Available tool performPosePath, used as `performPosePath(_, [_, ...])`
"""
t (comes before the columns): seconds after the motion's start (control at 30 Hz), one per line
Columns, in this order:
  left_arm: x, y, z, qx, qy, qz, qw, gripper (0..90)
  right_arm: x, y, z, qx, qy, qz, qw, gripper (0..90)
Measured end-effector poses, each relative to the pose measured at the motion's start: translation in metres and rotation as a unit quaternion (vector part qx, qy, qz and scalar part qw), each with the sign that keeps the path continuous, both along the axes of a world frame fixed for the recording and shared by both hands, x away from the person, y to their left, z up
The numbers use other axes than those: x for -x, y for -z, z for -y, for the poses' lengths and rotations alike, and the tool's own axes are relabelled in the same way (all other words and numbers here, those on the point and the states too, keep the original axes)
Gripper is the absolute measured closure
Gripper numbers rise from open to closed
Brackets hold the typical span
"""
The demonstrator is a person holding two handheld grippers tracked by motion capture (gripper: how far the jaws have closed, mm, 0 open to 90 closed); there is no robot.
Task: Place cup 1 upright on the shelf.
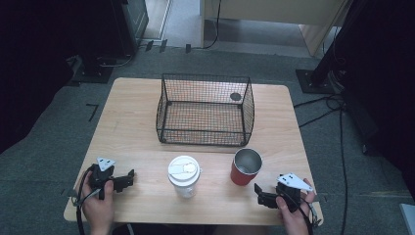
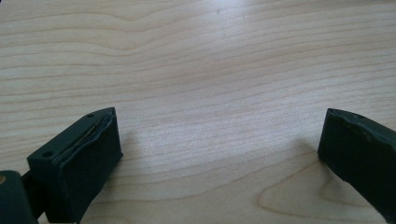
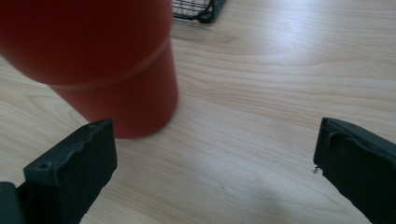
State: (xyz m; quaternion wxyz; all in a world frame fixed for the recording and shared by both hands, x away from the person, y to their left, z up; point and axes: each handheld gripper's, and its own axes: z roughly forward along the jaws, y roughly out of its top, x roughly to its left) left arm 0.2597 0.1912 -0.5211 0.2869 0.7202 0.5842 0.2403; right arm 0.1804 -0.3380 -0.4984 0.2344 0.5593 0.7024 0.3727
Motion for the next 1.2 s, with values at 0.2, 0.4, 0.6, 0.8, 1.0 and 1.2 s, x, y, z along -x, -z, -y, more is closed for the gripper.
performPosePath(0.2, [0.0, 0.0, 0.0, 0.0, 0.0, 0.0, 1.0, 0.0, 0.0, -0.004, -0.012, -0.011, -0.023, 0.005, 0.9997, 0.0])
performPosePath(0.4, [0.0, 0.0, 0.0, 0.0, 0.0, 0.0, 1.0, 0.0, -0.001, -0.008, -0.022, -0.023, -0.036, 0.014, 0.999, 0.0])
performPosePath(0.6, [0.0, 0.0, 0.0, 0.0, 0.0, 0.0, 1.0, 0.0, -0.004, -0.012, -0.029, -0.03, -0.04, 0.025, 0.9985, 0.0])
performPosePath(0.8, [0.0, 0.0, 0.0, 0.0, 0.0, 0.0, 1.0, 0.0, -0.007, -0.015, -0.038, -0.031, -0.047, 0.033, 0.9979, 0.0])
performPosePath(1.0, [0.0, 0.0, 0.0, 0.0, 0.0, 0.001, 1.0, 0.0, -0.013, -0.019, -0.043, -0.043, -0.041, 0.041, 0.9974, 0.0])
performPosePath(1.2, [0.0, 0.0, 0.0, 0.0, 0.0, 0.001, 1.0, 0.0, -0.019, -0.025, -0.051, -0.047, -0.036, 0.055, 0.9967, 1.7])
